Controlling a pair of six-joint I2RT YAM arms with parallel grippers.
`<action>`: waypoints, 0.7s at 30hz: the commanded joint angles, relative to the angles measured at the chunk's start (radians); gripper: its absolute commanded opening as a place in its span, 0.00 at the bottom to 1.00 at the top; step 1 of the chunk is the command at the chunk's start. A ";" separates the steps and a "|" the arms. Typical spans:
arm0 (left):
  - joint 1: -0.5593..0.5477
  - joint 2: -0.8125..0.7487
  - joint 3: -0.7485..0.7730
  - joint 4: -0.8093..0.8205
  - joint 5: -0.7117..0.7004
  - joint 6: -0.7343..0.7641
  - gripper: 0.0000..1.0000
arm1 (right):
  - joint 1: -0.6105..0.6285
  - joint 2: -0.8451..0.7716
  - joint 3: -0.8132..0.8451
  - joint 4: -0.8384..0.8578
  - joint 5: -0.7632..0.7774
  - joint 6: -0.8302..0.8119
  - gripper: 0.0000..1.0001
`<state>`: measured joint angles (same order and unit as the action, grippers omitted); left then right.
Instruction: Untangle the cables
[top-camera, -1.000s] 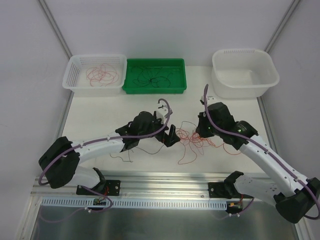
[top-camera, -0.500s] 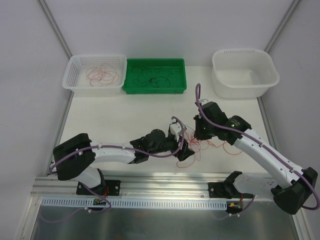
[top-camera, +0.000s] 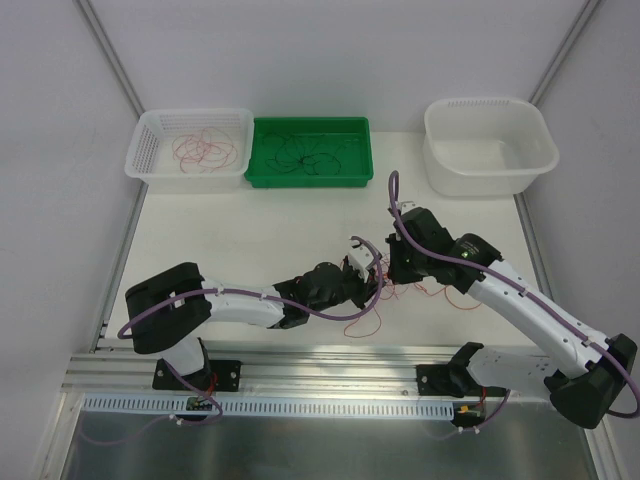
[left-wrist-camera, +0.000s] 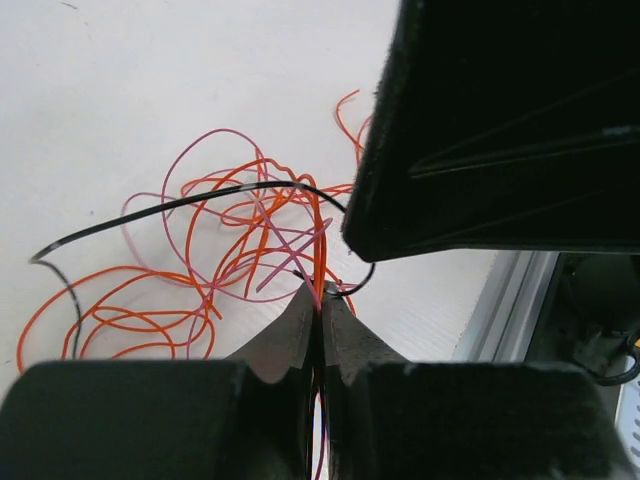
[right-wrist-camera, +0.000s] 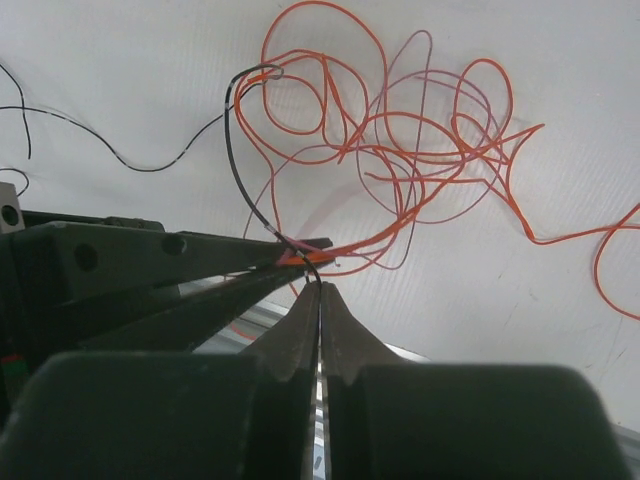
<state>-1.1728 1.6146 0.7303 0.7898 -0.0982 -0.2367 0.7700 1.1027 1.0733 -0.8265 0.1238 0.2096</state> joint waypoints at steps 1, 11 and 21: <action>-0.008 -0.051 -0.019 0.059 -0.090 0.051 0.00 | 0.006 -0.043 0.014 -0.049 0.016 -0.006 0.01; 0.007 -0.078 0.026 -0.072 -0.030 0.129 0.00 | 0.005 -0.082 0.010 -0.145 -0.030 -0.068 0.01; -0.057 -0.165 -0.104 -0.067 0.174 0.040 0.98 | 0.005 -0.109 0.120 -0.054 -0.039 -0.114 0.01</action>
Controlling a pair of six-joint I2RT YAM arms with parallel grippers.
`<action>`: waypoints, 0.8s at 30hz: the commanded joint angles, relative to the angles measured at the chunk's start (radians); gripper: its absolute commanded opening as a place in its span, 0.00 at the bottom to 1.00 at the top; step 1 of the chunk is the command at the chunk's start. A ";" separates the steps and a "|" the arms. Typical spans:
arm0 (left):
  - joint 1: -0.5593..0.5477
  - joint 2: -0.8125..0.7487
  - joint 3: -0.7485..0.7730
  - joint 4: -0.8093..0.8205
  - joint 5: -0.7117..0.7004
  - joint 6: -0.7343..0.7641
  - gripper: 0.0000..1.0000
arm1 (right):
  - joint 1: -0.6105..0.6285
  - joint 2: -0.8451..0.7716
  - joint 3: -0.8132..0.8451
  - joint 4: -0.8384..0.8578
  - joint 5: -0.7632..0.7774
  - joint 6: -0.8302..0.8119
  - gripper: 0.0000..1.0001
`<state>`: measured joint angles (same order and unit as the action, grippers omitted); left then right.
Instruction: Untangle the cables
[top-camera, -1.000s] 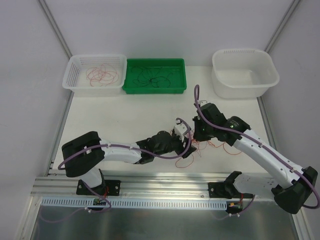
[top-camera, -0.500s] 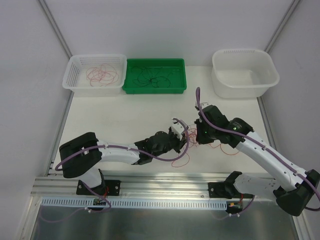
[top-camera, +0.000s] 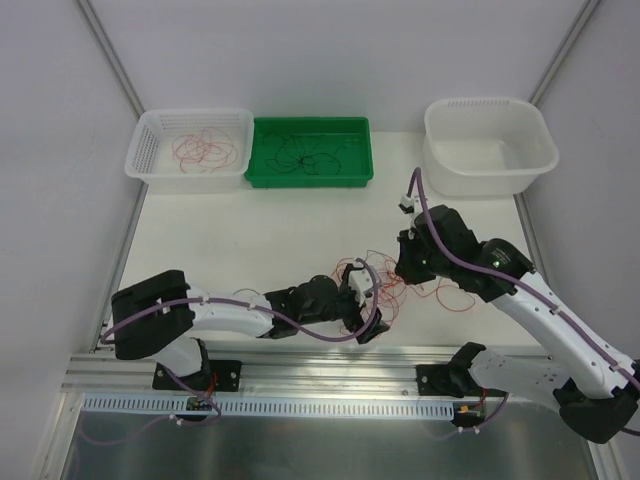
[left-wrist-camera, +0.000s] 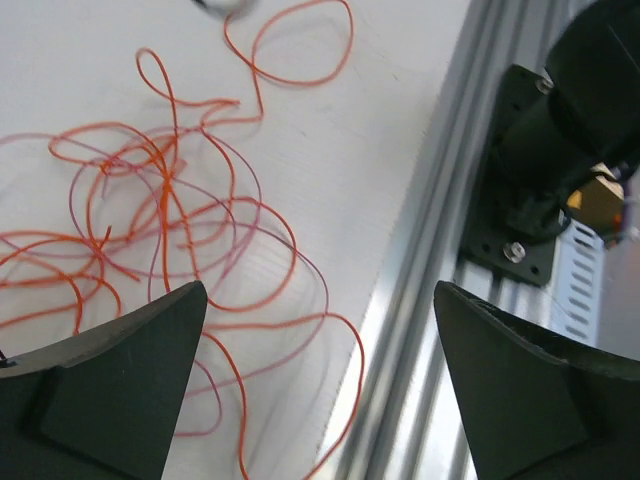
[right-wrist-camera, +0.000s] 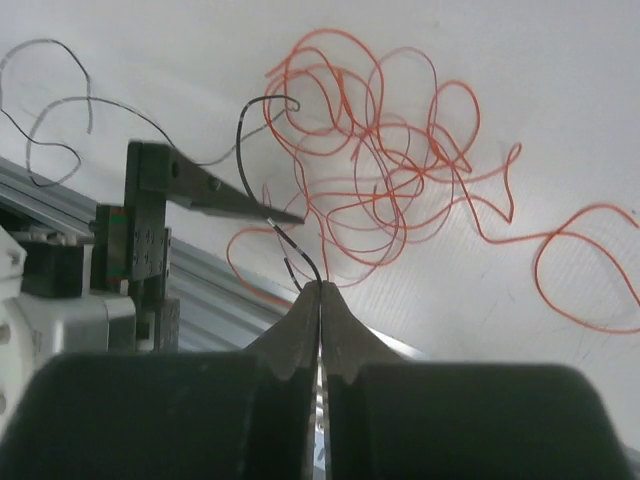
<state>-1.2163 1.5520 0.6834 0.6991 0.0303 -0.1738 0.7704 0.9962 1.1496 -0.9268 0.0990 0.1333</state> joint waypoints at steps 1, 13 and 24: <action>-0.014 -0.181 -0.077 0.017 0.027 -0.018 0.99 | 0.004 0.002 0.042 0.075 -0.022 -0.055 0.01; 0.164 -0.478 -0.215 -0.303 -0.095 0.010 0.96 | 0.004 0.039 0.061 0.161 -0.076 -0.098 0.01; 0.195 -0.144 -0.272 -0.021 -0.122 0.074 0.86 | 0.003 0.007 0.015 0.207 -0.137 -0.064 0.01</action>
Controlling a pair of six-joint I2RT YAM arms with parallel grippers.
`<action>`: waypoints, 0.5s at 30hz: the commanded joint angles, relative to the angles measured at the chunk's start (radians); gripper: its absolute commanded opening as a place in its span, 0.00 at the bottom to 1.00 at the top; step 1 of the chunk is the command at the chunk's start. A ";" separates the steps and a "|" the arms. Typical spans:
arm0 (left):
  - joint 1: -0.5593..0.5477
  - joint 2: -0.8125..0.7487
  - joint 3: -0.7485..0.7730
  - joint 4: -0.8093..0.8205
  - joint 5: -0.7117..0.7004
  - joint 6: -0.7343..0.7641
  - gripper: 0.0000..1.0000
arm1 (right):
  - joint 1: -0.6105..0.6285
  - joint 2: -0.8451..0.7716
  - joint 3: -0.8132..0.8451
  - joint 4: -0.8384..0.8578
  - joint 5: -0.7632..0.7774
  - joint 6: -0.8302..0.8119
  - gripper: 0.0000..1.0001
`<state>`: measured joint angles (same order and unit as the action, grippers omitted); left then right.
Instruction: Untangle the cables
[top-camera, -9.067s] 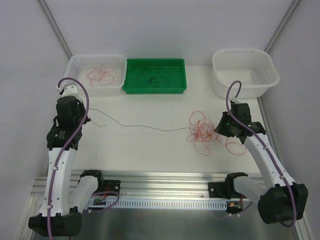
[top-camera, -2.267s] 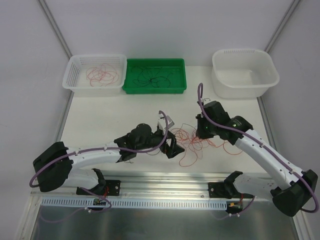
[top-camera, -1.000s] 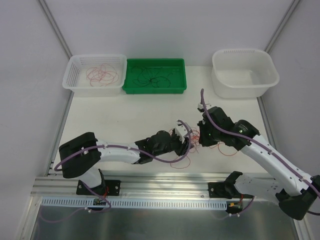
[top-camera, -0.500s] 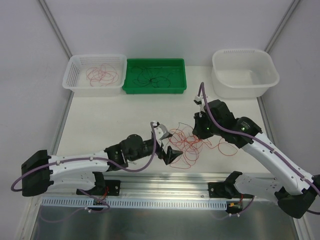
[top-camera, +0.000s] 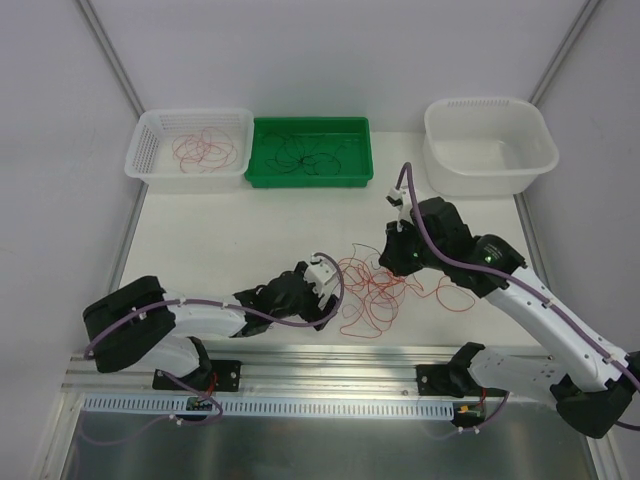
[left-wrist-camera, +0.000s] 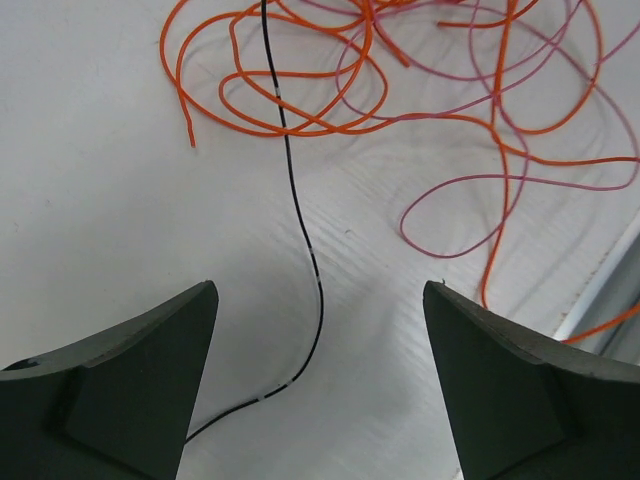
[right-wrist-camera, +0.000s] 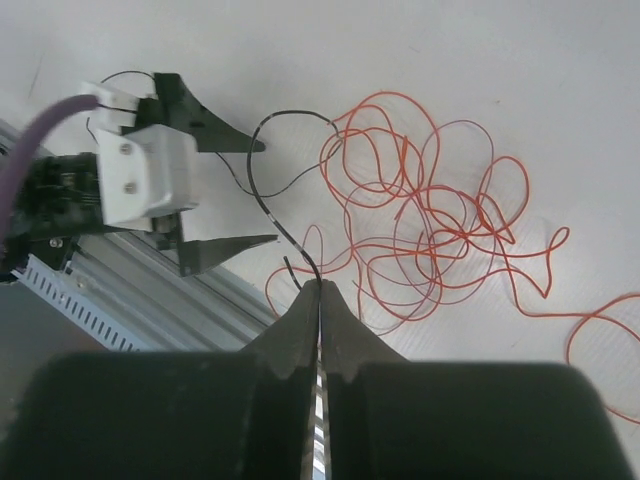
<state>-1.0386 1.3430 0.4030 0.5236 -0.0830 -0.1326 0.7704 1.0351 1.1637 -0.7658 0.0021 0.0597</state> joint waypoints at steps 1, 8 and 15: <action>0.028 0.090 0.028 0.177 -0.008 0.037 0.84 | 0.003 -0.035 -0.009 0.048 -0.043 0.012 0.01; 0.043 0.263 0.122 0.225 0.008 0.041 0.64 | 0.004 -0.067 -0.042 0.054 -0.057 0.032 0.01; 0.041 0.230 0.112 0.217 0.009 0.025 0.00 | 0.003 -0.079 -0.085 0.063 -0.024 0.032 0.01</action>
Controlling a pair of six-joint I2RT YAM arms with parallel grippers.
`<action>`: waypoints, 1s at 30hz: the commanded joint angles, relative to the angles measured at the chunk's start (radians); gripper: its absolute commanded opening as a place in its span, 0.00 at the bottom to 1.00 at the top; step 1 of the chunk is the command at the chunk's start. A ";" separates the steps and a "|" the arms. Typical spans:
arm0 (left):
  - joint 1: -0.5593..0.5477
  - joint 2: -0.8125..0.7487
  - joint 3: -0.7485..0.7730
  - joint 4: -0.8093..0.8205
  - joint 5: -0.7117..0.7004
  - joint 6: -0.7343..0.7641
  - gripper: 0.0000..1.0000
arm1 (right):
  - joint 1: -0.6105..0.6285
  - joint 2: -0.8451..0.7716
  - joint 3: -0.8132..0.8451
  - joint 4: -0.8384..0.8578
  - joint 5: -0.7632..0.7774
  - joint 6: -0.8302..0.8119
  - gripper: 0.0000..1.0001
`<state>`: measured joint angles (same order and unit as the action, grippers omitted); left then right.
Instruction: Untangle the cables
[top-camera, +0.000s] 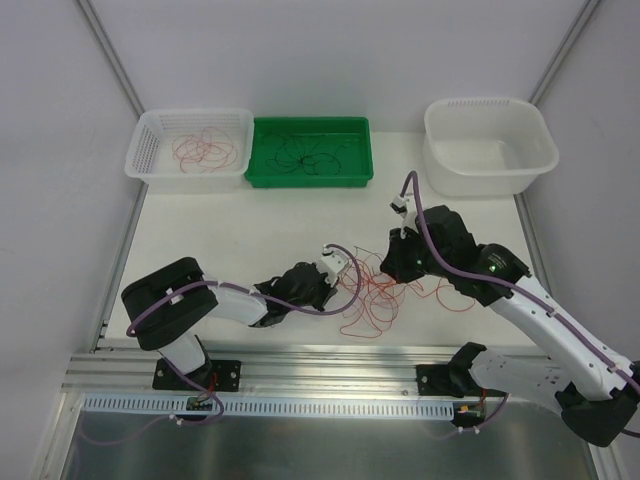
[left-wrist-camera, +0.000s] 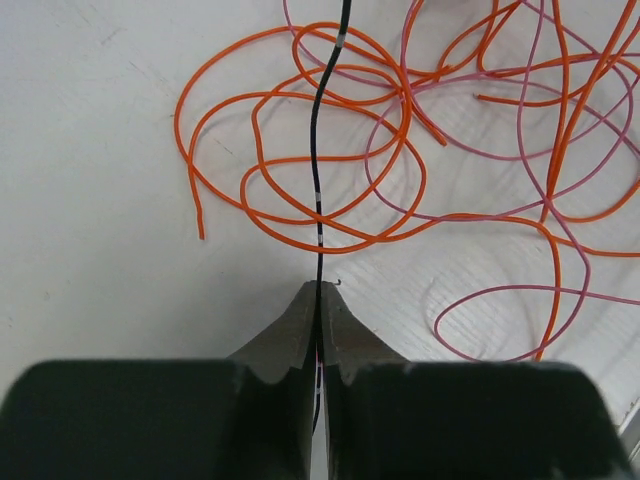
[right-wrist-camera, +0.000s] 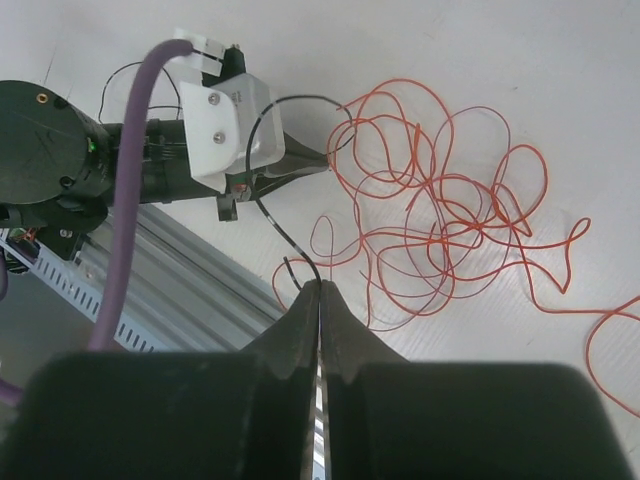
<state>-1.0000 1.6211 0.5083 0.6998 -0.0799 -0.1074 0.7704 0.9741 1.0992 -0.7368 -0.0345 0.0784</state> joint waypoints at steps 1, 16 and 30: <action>0.004 -0.076 -0.004 0.021 0.002 0.003 0.00 | 0.004 -0.015 -0.030 0.040 0.024 0.015 0.01; 0.159 -0.705 0.410 -1.060 0.017 0.034 0.00 | 0.001 0.222 -0.075 0.200 0.137 0.055 0.34; 0.159 -0.790 0.634 -1.295 0.078 -0.011 0.00 | 0.027 0.236 -0.148 0.408 0.082 0.106 0.59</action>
<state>-0.8429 0.8608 1.0626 -0.5362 -0.0257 -0.0986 0.7963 1.2045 0.9768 -0.4210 0.0391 0.1390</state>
